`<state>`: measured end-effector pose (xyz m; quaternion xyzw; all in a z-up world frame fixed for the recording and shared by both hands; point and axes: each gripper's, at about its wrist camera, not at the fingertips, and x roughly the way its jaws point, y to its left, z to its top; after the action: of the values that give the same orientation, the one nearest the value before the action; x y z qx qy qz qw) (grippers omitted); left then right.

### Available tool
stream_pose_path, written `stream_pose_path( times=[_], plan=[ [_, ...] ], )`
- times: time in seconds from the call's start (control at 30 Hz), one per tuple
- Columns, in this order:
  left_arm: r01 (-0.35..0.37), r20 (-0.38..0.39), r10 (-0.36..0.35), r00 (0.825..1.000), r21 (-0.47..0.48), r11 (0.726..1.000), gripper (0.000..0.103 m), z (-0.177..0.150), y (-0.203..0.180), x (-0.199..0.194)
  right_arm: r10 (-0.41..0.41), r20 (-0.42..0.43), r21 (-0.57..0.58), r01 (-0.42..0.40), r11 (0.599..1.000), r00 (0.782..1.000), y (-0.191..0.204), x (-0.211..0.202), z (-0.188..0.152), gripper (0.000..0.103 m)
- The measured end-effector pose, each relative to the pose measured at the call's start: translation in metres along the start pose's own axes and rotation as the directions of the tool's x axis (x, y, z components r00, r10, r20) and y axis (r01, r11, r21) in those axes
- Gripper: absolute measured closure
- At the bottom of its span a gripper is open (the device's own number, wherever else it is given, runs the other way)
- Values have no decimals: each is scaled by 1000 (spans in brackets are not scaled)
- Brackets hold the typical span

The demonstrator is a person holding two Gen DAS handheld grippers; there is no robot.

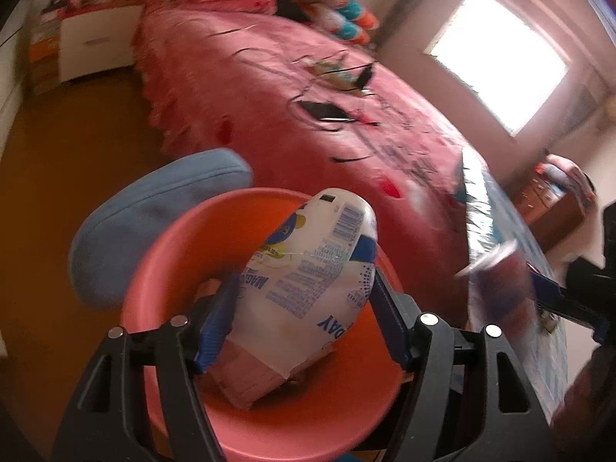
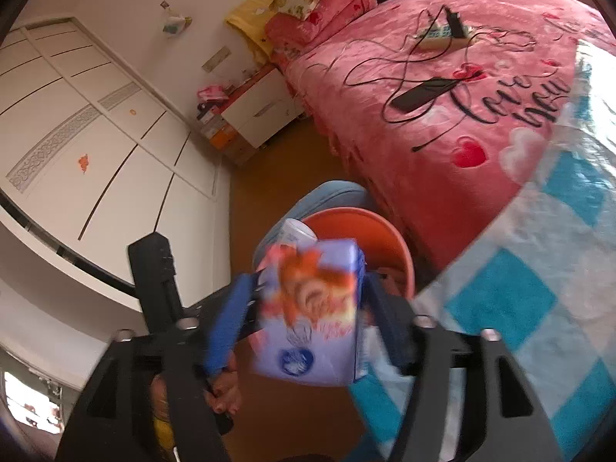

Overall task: Collect trash
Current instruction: 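Open both tools to drop the white bag and tissue pack into the bucket, then move both open tools back to the red sachet and coffee stick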

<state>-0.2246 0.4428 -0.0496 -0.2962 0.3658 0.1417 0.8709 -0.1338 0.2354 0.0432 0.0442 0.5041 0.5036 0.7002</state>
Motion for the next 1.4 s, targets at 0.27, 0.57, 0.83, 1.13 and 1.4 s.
stream_pose_path(
  times=[0.27,0.57,0.83,1.13,1.4],
  plan=[
    [-59,4,59,998,-19,998,22,-2,10,0,-80,101,-3,81,997,992,-8,-30,-7,17],
    [-12,-14,12,1000,12,1000,21,-6,-9,-1,-181,158,48,176,983,971,-37,-63,-32,17],
    [40,-25,-39,999,42,998,21,-10,-34,-5,-222,196,56,215,975,955,-50,-81,-51,17],
    [101,-44,-97,994,115,988,21,-18,-79,-11,-274,266,67,266,962,924,-58,-111,-71,17],
    [138,-49,-131,990,173,975,21,-24,-117,-17,-306,315,91,293,952,898,-71,-134,-79,17]
  ],
)
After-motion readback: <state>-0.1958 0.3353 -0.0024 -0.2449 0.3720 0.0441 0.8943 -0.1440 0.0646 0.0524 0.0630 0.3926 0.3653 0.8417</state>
